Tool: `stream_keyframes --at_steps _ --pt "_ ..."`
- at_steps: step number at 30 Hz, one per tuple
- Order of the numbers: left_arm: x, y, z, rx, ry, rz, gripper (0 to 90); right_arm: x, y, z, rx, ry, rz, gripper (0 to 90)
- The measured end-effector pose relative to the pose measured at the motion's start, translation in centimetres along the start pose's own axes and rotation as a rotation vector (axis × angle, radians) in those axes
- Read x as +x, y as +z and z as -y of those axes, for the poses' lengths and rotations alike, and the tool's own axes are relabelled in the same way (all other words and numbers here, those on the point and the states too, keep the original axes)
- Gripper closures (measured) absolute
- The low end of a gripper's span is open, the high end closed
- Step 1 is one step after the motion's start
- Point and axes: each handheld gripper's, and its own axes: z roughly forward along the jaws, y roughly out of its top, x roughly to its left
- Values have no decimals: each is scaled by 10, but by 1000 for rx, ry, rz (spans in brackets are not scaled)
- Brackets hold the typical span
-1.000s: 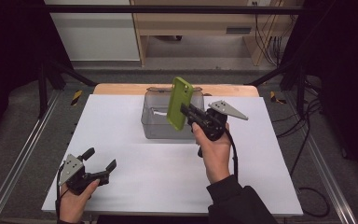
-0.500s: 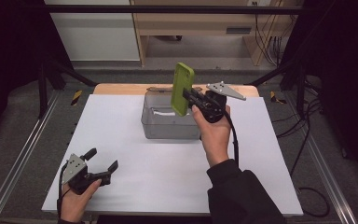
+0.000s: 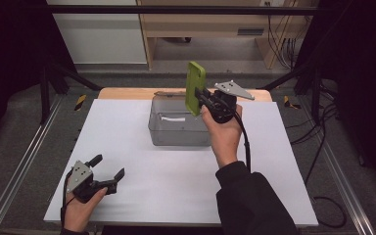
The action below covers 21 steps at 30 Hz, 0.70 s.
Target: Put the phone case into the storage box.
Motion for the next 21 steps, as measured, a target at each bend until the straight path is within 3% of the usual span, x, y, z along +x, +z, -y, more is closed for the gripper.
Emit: stream_keyframes --at_steps 11,21 --pt "-6 3 -1 4 27 20 31 -1 4 1 15 -18 7 775" --pt "-5 3 -1 -4 25 -5 33 -12 9 2 33 -18 48 774"
